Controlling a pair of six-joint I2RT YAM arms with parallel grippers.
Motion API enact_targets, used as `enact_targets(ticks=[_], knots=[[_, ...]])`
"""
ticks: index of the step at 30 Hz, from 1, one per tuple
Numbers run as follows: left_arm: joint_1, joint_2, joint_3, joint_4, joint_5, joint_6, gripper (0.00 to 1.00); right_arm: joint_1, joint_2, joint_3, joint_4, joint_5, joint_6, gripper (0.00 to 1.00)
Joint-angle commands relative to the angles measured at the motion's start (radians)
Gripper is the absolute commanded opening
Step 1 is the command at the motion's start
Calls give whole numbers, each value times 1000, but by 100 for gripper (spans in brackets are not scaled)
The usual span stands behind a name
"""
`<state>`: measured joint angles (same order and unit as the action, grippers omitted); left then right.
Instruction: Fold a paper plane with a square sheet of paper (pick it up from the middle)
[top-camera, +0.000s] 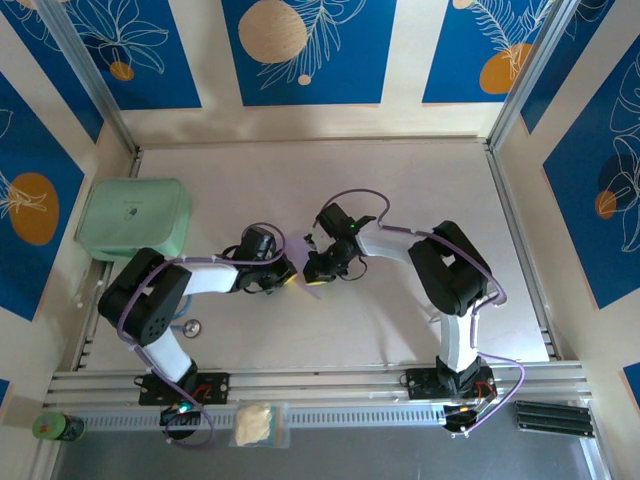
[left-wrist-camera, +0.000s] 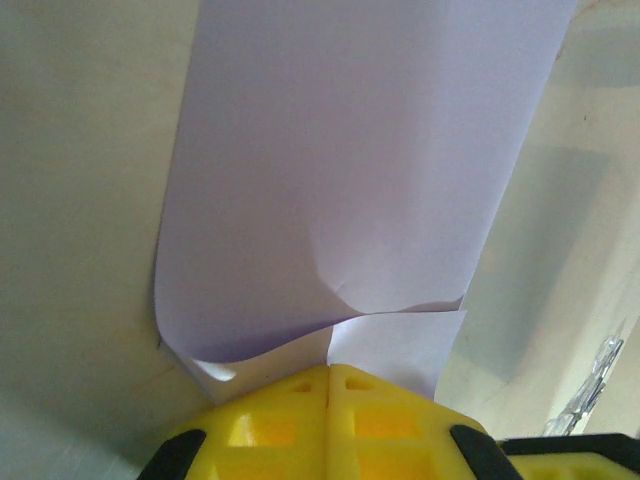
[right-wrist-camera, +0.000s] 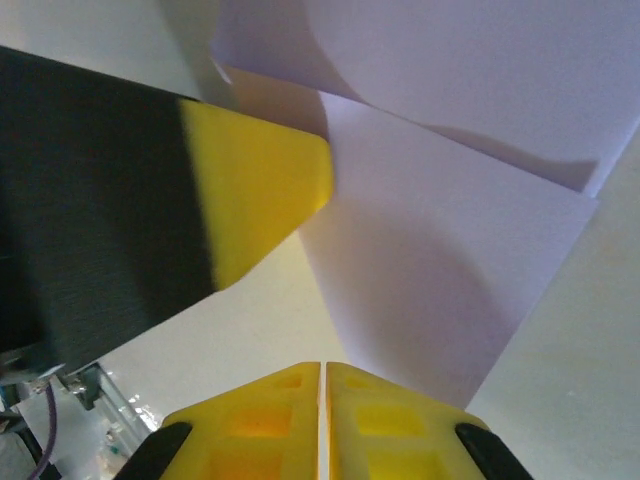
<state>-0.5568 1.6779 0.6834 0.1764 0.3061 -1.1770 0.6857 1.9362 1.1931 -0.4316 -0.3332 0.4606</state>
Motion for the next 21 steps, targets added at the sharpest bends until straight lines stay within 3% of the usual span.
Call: enact_targets(ticks=[1, 13, 21], knots=[[6, 35, -24, -69, -17, 15, 6, 15, 33, 11, -30, 14, -3, 10], [6, -31, -15, 50, 34, 61, 12, 21, 70, -25, -75, 43, -30, 8], [-10, -53, -48, 75, 66, 96, 9, 20, 83, -10, -97, 60, -23, 6]])
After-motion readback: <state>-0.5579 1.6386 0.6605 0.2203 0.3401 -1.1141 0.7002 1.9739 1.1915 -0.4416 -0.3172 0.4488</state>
